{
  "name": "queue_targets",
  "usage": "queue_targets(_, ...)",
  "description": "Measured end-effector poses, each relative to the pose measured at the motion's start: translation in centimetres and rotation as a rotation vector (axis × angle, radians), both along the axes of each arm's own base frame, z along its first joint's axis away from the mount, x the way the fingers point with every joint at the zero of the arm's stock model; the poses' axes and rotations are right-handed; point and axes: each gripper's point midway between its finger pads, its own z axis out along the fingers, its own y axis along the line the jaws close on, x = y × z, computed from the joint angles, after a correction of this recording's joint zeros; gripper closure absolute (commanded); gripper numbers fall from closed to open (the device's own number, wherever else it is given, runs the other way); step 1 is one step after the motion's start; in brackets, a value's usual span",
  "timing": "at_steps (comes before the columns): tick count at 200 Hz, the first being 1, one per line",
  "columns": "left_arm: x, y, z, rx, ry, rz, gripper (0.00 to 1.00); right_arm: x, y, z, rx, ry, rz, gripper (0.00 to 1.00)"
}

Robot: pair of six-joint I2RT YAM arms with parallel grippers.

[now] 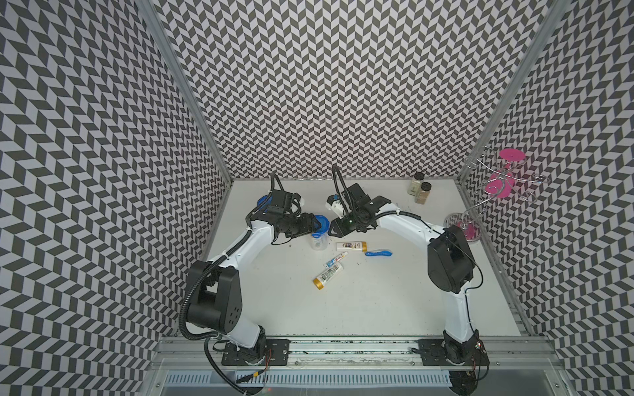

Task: Pack away toiletry kits
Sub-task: Close the fastener on the container.

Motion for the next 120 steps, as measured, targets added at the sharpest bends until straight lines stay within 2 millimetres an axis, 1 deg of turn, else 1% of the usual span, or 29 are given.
queue_targets(12,0.1,0.1,0.2,0.02,0.0,-0.004,0.18,0.2,-0.1,0.5,0.006,-0.01,-0.004,0.66)
queue_targets(31,0.3,0.1,0.8,0.055,-0.007,-0.014,0.07,0.6,-0.9,0.9,0.015,-0.024,-0.024,0.65)
queue_targets(46,0.7,0.2,1.6,0.08,-0.028,-0.021,0.01,0.6,-2.1,1.0,0.013,-0.019,-0.049,0.63)
queue_targets(65,0.9,0.5,2.5,0.105,-0.047,-0.023,0.01,0.9,-3.8,1.2,0.007,-0.018,-0.086,0.6)
queue_targets(78,1.0,0.7,2.8,0.122,-0.052,-0.021,0.01,1.0,-4.7,1.4,0.004,-0.022,-0.106,0.56)
queue_targets(85,1.0,0.8,3.0,0.137,-0.054,-0.023,0.01,1.2,-5.2,1.5,0.0,-0.026,-0.118,0.52)
queue_targets(101,1.0,1.1,3.4,0.193,-0.063,-0.02,0.0,1.2,-5.8,2.3,-0.003,-0.047,-0.131,0.38)
queue_targets(110,1.0,0.9,3.9,0.226,-0.075,-0.027,0.0,1.0,-6.1,2.7,-0.004,-0.06,-0.133,0.32)
queue_targets(120,1.2,0.1,4.6,0.263,-0.093,-0.039,0.0,0.5,-6.6,3.3,-0.006,-0.075,-0.142,0.26)
